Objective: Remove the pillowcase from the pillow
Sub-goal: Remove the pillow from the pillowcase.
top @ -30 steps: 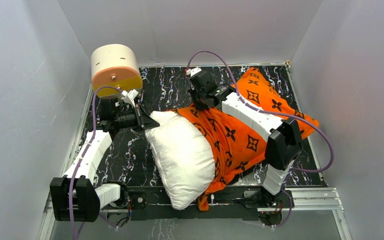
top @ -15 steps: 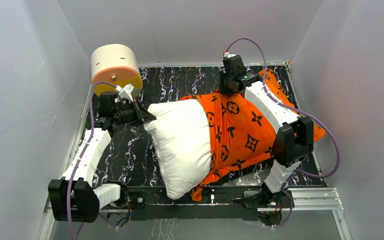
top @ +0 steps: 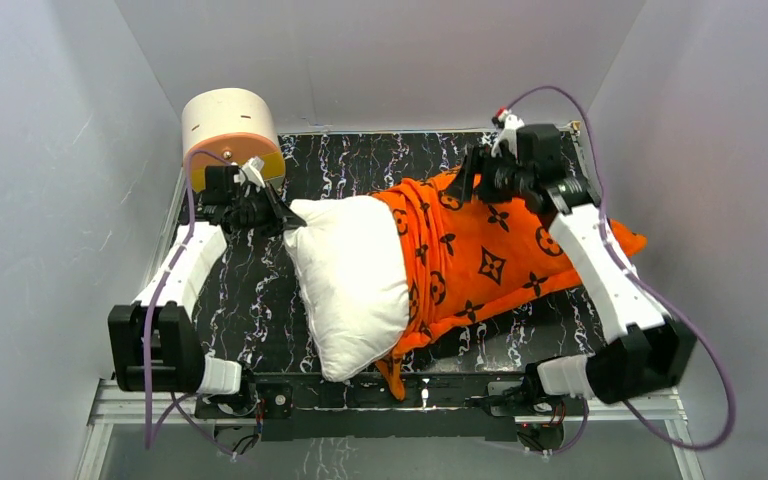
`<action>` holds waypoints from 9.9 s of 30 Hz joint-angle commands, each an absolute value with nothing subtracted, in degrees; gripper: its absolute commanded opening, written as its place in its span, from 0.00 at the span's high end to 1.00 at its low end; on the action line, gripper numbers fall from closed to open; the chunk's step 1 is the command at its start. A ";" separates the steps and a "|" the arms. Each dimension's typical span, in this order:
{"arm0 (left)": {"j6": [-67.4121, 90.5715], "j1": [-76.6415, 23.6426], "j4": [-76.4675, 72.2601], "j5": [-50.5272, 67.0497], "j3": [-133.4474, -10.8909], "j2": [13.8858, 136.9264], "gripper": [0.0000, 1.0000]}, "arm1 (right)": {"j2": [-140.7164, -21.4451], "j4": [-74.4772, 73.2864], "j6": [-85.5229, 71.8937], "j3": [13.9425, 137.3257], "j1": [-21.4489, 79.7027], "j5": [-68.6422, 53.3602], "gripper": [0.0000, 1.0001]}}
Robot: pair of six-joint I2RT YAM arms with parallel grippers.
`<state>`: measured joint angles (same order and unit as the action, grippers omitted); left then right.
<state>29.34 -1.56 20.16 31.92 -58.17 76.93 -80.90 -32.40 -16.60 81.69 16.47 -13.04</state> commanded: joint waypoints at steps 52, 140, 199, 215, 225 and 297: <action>44.98 -8.33 14.06 39.66 -38.33 50.74 1.00 | -35.11 -34.50 -54.12 33.13 19.24 -21.41 0.18; 29.24 -0.70 31.98 17.95 -57.32 59.57 1.00 | -40.26 -25.88 -40.59 41.17 35.63 46.40 0.98; 26.78 -0.70 35.26 6.46 -56.22 57.12 1.00 | -45.91 -27.78 -40.01 56.90 37.91 34.61 0.43; 26.26 -0.70 37.31 10.56 -55.43 56.21 0.94 | -86.60 -23.23 -20.92 88.23 37.80 12.14 0.12; 23.32 -0.70 40.95 6.57 -62.04 58.09 0.15 | -87.32 -11.90 -27.21 53.79 38.73 2.20 0.35; 11.19 -12.22 32.12 32.55 -62.54 66.82 1.00 | -120.51 -35.52 3.86 114.02 37.71 37.82 0.82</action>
<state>10.81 -11.90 30.26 32.25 -62.57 70.04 -126.08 -36.60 1.15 117.19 40.73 27.03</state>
